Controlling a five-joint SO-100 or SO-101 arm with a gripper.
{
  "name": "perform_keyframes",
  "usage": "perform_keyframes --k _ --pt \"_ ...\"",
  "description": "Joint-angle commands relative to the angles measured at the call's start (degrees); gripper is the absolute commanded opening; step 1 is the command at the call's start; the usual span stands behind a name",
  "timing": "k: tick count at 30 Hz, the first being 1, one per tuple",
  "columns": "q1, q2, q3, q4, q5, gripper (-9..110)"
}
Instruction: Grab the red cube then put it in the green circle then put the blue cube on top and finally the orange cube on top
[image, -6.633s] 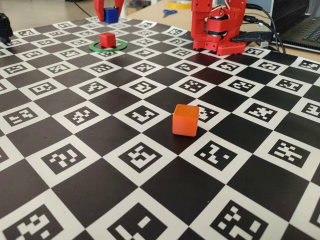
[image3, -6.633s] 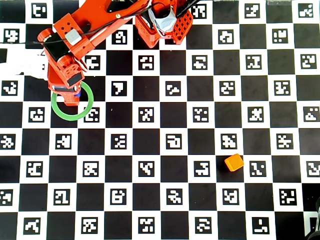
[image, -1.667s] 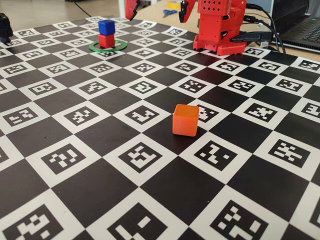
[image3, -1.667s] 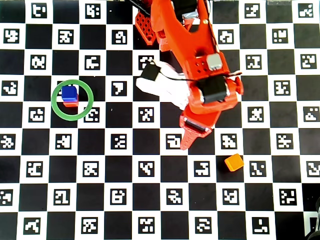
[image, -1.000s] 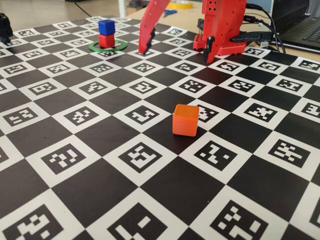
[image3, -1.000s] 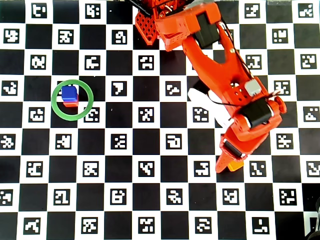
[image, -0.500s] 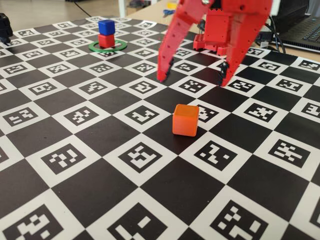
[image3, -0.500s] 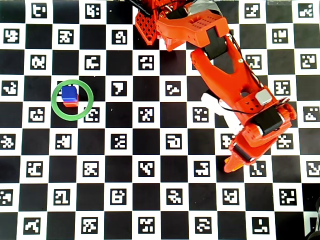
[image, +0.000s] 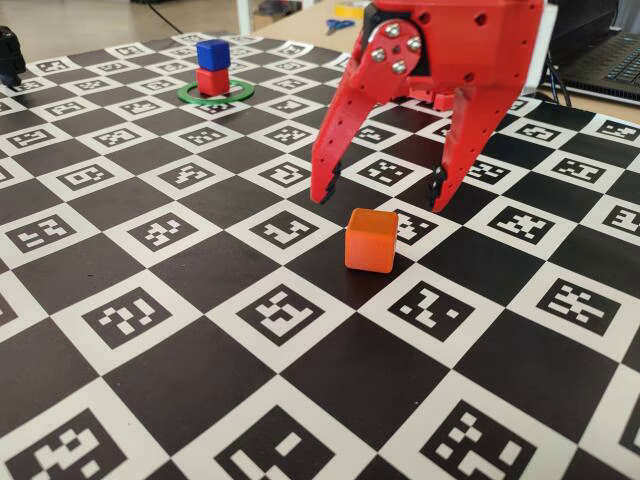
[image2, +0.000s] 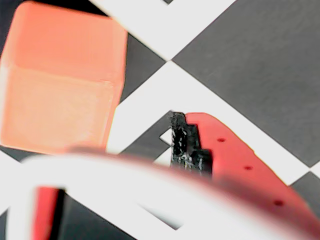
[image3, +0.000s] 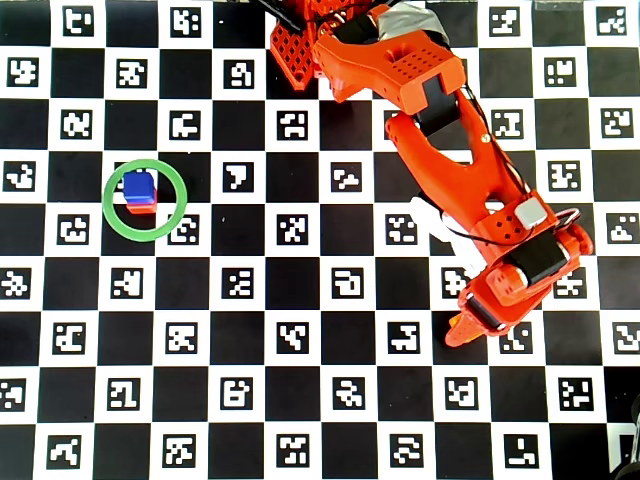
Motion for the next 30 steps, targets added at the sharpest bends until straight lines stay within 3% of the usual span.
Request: perform_keyframes --k 1,30 --pt "0.4 1.7 -4.5 -0.6 0.5 39" --pt "1.3 -2.9 -3.7 -3.9 2.1 31"
